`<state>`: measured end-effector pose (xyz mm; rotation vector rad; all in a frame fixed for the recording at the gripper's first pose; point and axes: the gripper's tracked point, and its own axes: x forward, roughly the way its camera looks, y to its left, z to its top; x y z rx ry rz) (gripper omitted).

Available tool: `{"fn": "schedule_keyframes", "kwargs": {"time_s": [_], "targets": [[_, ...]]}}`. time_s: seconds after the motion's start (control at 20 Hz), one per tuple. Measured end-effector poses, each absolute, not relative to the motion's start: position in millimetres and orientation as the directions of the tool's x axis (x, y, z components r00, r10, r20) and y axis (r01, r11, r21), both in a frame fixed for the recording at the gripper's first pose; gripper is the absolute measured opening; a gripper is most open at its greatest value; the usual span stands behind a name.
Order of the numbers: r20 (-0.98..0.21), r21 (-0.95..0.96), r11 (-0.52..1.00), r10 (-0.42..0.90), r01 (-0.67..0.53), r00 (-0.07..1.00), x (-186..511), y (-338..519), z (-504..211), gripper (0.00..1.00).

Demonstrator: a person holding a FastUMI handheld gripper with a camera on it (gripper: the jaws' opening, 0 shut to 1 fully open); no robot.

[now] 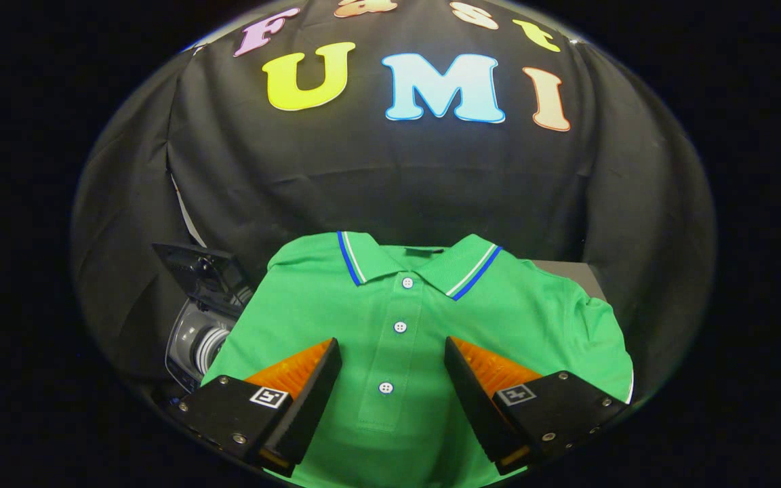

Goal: Put the clothes into the washing machine and then close the washing machine lid.

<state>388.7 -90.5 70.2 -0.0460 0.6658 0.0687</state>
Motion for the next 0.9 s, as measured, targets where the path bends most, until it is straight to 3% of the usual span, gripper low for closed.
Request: {"fn": "schedule_keyframes", "kwargs": {"time_s": [0.15,0.4,0.6,0.65,0.75,0.9], "targets": [[-0.592,-0.028,0.994,0.072,-0.109,0.803,389.1,-84.2,69.9,0.91],[-0.563,-0.008,0.992,0.101,-0.127,0.820,385.1,-82.2,70.6,0.64],[-0.556,0.090,0.987,0.164,-0.137,0.815,385.9,-79.8,70.5,0.15],[-0.557,0.110,0.985,0.173,-0.134,0.813,386.6,-80.1,71.0,0.08],[-0.556,0.136,0.982,0.187,-0.134,0.810,385.6,-78.8,74.1,0.01],[-0.500,0.177,0.975,0.204,-0.132,0.842,387.0,-73.0,91.9,0.00]]}}
